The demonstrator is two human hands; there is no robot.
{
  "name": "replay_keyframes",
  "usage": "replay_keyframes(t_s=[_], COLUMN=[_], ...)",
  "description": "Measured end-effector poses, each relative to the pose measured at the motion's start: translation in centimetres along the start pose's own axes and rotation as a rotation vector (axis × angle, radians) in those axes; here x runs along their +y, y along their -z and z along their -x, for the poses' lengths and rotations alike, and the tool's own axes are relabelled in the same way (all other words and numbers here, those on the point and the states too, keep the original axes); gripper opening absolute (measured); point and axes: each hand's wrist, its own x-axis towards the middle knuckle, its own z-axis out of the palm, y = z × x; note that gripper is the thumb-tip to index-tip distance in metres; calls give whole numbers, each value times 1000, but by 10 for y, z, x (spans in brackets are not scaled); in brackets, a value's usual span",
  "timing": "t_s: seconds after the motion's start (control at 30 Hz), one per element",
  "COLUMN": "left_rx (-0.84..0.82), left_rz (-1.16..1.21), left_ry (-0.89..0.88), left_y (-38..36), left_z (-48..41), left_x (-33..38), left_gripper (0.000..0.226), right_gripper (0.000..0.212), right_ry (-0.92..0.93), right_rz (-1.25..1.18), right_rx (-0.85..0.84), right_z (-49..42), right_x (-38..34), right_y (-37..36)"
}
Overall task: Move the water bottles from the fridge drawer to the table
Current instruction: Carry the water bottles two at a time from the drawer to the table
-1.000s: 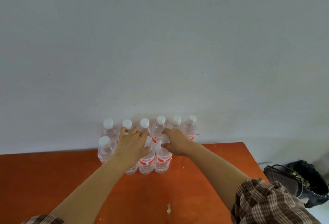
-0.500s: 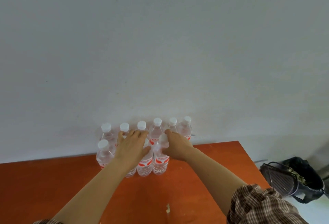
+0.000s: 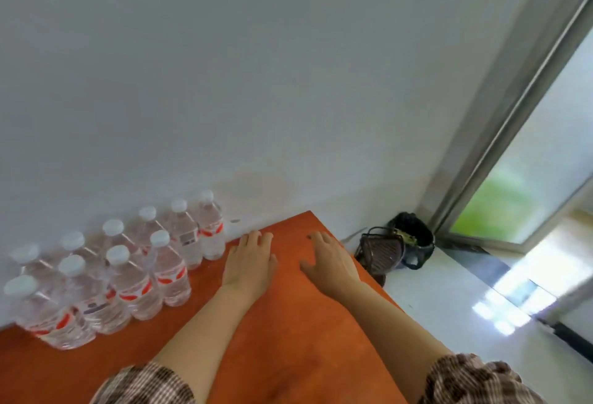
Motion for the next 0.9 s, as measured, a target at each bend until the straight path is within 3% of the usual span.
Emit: replay_keyframes(t_s=[0.23, 0.47, 0.73, 0.9], left_rx=[-120, -215, -283, -294], left_rz=[117, 127, 185, 262], left_ry=[-228, -454, -707, -929], left_y=[-24, -37, -54, -59], left_z=[31, 126, 264, 326], left_x=[204, 430, 667, 788], left_gripper=[43, 50, 51, 44], right_gripper=[60, 63, 67, 65], right_ry=[-311, -579, -916, -1065], right_rz=[135, 210, 237, 217], right_rx=[95, 145, 187, 297], right_z=[136, 334, 555, 662], right_x=[167, 311, 423, 476], right_y=[92, 183, 282, 329])
